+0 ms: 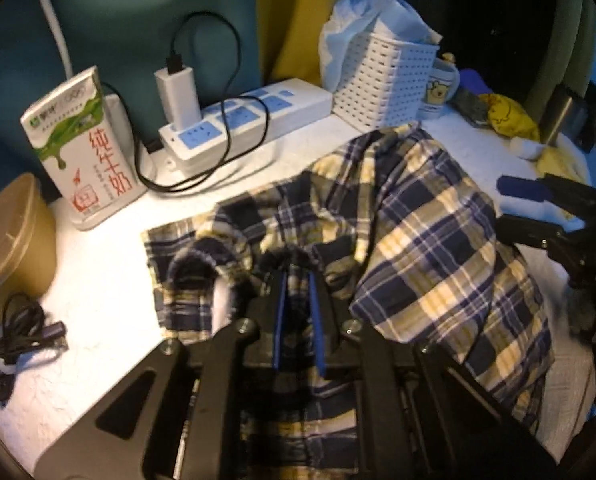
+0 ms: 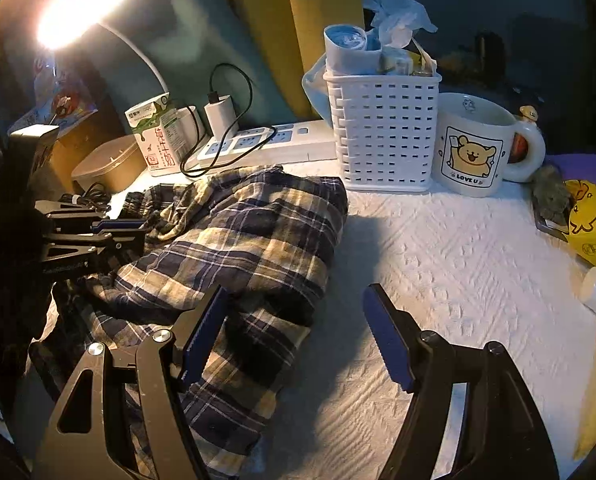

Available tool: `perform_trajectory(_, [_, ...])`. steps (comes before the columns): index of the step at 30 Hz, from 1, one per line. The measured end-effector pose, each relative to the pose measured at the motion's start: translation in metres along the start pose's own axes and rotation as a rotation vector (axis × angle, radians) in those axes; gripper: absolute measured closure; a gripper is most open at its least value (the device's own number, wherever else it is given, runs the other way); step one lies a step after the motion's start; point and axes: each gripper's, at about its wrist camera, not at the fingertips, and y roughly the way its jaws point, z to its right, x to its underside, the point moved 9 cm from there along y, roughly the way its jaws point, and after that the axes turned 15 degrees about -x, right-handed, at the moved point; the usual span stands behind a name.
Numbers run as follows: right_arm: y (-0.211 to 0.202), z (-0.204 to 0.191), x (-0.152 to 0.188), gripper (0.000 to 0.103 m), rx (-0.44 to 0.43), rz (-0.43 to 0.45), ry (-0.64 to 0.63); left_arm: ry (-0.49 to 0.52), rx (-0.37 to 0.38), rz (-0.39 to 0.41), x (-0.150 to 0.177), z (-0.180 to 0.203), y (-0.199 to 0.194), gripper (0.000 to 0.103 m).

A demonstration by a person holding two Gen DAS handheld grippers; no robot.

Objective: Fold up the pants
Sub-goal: 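Grasp the plaid pants edge with the left gripper and spread it flat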

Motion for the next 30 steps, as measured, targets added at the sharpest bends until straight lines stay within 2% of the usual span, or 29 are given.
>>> perform_trajectory(2, [-0.001, -0.001, -0.001, 0.029, -0.002, 0.000, -0.002, -0.046, 0.004, 0.004, 0.001, -0.009, -0.003, 0.096])
perform_trajectory(6, [-0.002, -0.005, -0.007, 0.029, -0.001, 0.002, -0.016, -0.171, -0.067, 0.069, -0.007, -0.043, -0.018, 0.097])
perform_trajectory(8, [-0.001, -0.008, -0.012, 0.029, 0.002, 0.002, -0.028, -0.234, -0.083, 0.069, -0.007, -0.063, -0.018, 0.097])
perform_trajectory(12, [0.013, -0.018, -0.028, 0.029, -0.009, -0.018, -0.077, -0.293, -0.121, 0.053, -0.004, -0.090, -0.005, 0.097])
perform_trajectory(16, [0.047, -0.019, -0.035, 0.030, -0.011, -0.094, -0.131, -0.289, -0.113, 0.037, -0.002, -0.091, 0.006, 0.094])
perform_trajectory(19, [0.075, -0.004, -0.029, 0.032, 0.040, -0.172, -0.150, -0.323, -0.061, 0.008, -0.003, -0.095, 0.003, 0.092])
perform_trajectory(22, [0.072, 0.001, -0.034, 0.032, 0.050, -0.164, -0.147, -0.363, -0.039, 0.061, -0.010, -0.107, -0.025, 0.087])
perform_trajectory(24, [0.057, 0.002, -0.044, 0.032, 0.099, -0.119, -0.159, -0.385, -0.110, 0.119, -0.016, -0.119, -0.049, 0.087])
perform_trajectory(26, [0.045, -0.002, -0.048, 0.032, 0.102, -0.087, -0.155, -0.412, -0.107, 0.166, -0.019, -0.126, -0.069, 0.087])
perform_trajectory(28, [0.031, -0.016, -0.048, 0.032, 0.072, -0.066, -0.172, -0.443, -0.099, 0.209, -0.022, -0.127, -0.088, 0.087])
perform_trajectory(30, [0.024, -0.043, -0.040, 0.032, 0.011, -0.077, -0.208, -0.422, -0.050, 0.225, -0.020, -0.111, -0.103, 0.086])
